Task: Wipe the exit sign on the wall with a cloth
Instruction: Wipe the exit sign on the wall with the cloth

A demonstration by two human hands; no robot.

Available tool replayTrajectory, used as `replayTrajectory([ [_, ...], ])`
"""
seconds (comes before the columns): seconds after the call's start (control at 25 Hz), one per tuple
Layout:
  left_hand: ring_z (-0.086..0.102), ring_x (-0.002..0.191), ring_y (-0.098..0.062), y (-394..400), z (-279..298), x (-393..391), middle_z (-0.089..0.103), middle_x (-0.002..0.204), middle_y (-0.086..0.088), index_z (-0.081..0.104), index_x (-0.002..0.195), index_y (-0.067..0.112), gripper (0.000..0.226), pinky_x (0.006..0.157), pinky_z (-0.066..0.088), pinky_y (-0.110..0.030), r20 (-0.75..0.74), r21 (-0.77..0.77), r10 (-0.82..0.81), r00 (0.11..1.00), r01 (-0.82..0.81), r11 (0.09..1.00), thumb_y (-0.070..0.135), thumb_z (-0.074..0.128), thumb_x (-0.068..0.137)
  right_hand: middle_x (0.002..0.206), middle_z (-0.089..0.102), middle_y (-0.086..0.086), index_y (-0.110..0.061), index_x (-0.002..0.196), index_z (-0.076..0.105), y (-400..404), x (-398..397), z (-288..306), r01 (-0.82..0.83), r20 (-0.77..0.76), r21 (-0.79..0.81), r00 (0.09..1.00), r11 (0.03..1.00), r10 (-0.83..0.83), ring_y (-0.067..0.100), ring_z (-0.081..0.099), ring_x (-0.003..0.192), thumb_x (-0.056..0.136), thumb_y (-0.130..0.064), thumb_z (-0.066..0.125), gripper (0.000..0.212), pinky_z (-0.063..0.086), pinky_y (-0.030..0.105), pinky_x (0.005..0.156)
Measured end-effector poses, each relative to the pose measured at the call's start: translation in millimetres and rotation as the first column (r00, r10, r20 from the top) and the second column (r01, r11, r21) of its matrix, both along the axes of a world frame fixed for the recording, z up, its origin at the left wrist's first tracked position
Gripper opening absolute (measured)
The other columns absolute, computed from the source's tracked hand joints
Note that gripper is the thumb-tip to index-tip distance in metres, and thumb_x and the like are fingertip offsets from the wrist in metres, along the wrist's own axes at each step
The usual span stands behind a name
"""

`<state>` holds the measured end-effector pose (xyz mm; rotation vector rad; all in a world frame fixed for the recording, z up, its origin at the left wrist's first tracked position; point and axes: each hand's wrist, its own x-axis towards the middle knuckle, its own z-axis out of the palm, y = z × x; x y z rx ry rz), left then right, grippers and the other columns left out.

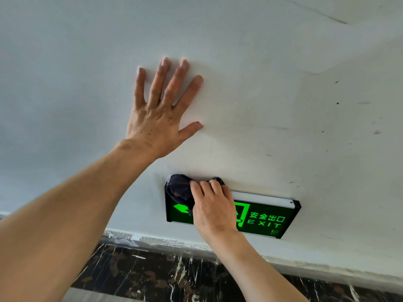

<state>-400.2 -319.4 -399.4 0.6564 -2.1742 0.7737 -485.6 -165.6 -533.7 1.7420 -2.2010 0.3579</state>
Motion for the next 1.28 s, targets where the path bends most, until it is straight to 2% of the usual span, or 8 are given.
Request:
replayTrajectory([
  [0.36,-0.016,0.143,-0.027,2.7,1.7,0.4,-0.011,0.159,0.0,-0.013,0.151,0.031,0.085,0.111,-0.018,-0.052,0.01,0.006,0.014,1.0,-0.014,1.0,0.066,0.034,0.089,0.104,0.066,-0.001,-0.015,0.11,0.063,31.8,-33.9,0.0,0.091,0.002,0.043,0.996,0.995,-0.091,0.026,0.057,0.104,0.069,-0.017,0.073,0.043,0.048,0.041,0.089],
  [0.52,-0.03,0.142,-0.024,1.5,0.6,0.2,-0.029,0.158,0.005,-0.013,0.151,0.033,0.085,0.111,-0.018,-0.051,0.006,0.02,0.016,1.0,-0.016,1.0,0.066,0.034,0.089,0.102,0.067,0.0,-0.014,0.105,0.066,51.2,-56.3,0.7,0.164,-0.009,0.044,0.986,0.985,-0.164,0.027,0.058,0.102,0.066,-0.015,0.074,0.039,0.049,0.042,0.087],
  [0.56,-0.029,0.142,-0.023,1.6,0.5,0.1,-0.029,0.158,0.005,-0.013,0.151,0.033,0.085,0.112,-0.017,-0.052,0.005,0.026,0.013,1.0,-0.013,1.0,0.066,0.035,0.088,0.1,0.067,0.001,-0.013,0.103,0.066,56.7,-62.6,1.0,0.181,-0.019,0.043,0.983,0.982,-0.181,0.028,0.059,0.101,0.065,-0.014,0.074,0.039,0.05,0.042,0.086],
  [0.68,-0.019,0.145,-0.026,3.1,1.0,0.1,-0.01,0.162,0.0,-0.01,0.152,0.033,0.086,0.113,-0.011,-0.056,0.009,0.04,-0.002,1.0,0.002,0.999,0.064,0.037,0.087,0.095,0.066,0.001,-0.013,0.096,0.066,73.9,-81.5,3.4,0.231,-0.043,0.061,0.973,0.971,-0.229,0.028,0.058,0.097,0.064,-0.015,0.074,0.033,0.05,0.042,0.082],
  [0.8,-0.026,0.143,-0.024,4.2,2.0,1.1,-0.01,0.162,0.001,-0.009,0.152,0.033,0.086,0.112,-0.016,-0.052,0.003,0.044,-0.004,1.0,0.004,0.999,0.063,0.038,0.087,0.094,0.065,0.0,-0.016,0.093,0.064,89.5,-99.1,8.5,0.293,-0.054,0.102,0.956,0.951,-0.289,0.027,0.055,0.098,0.066,-0.016,0.072,0.027,0.047,0.04,0.082],
  [1.08,-0.028,0.141,-0.02,8.3,3.5,3.9,-0.01,0.162,0.002,-0.003,0.154,0.03,0.085,0.113,-0.016,-0.05,0.0,0.062,-0.002,1.0,0.002,0.998,0.06,0.04,0.087,0.108,0.062,-0.001,-0.019,0.102,0.061,108.1,-121.5,21.9,0.381,-0.101,0.245,0.924,0.891,-0.368,0.026,0.05,0.11,0.069,-0.02,0.07,0.035,0.044,0.039,0.088],
  [1.16,-0.028,0.142,-0.019,8.7,3.3,4.3,-0.021,0.16,0.005,-0.004,0.153,0.031,0.086,0.113,-0.017,-0.049,-0.001,0.061,0.0,1.0,0.0,0.998,0.06,0.042,0.087,0.119,0.056,-0.002,-0.02,0.111,0.056,109.1,-122.5,20.1,0.373,-0.046,0.258,0.926,0.891,-0.374,0.025,0.045,0.117,0.075,-0.021,0.067,0.038,0.046,0.037,0.089],
  [1.28,-0.027,0.143,-0.019,7.3,3.9,5.2,-0.029,0.155,0.007,-0.002,0.154,0.031,0.085,0.113,-0.016,-0.048,0.001,0.058,-0.001,1.0,0.001,0.998,0.059,0.042,0.087,0.125,0.047,0.001,-0.014,0.117,0.051,112.2,-123.1,13.6,0.405,0.109,0.212,0.895,0.889,-0.433,0.026,0.044,0.115,0.08,-0.014,0.063,0.039,0.052,0.035,0.077],
])
